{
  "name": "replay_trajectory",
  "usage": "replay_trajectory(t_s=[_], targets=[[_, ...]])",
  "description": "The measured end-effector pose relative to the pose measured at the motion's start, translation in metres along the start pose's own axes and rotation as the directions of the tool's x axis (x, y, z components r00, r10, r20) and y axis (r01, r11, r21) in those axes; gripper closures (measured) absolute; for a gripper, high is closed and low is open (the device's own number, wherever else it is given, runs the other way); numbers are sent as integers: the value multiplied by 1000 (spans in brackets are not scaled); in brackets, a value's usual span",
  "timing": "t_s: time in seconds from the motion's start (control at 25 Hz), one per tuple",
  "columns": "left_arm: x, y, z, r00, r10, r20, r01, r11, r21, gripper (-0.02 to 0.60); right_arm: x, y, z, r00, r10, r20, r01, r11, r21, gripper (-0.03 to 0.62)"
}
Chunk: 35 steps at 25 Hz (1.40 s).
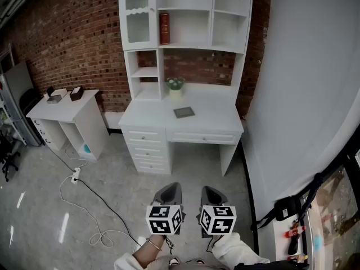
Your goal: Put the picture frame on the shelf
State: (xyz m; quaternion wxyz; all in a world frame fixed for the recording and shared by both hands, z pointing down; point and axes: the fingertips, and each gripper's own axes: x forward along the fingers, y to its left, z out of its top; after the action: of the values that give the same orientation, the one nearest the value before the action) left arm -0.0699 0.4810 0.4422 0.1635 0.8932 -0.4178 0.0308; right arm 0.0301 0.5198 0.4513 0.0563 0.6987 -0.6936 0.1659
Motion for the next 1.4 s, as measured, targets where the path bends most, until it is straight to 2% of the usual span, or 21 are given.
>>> replay_trajectory(t_s=[0.32,0.68,1.04,1.24,1.4], targets=[[5,12,1,1000,-5,-2,5,1000,2,575,11,4,-2,1000,-3,-6,3,1000,-3,571],[7,40,8,1000,-26,-12,26,999,26,575,34,21,-1,1000,-22,4,22,998,62,571],[11,61,-6,998,-36,-46,36,999,2,575,44,25,-20,997,-60,-40,63,994,87,571],[28,70,-14,998,-28,-58,28,1000,-5,575,64,16,-21,997,-65,-48,69,994,90,571],[52,81,-6,999,-13,-52,12,1000,-6,574,92,10,-13,998,-44,-49,48,995,90,571]])
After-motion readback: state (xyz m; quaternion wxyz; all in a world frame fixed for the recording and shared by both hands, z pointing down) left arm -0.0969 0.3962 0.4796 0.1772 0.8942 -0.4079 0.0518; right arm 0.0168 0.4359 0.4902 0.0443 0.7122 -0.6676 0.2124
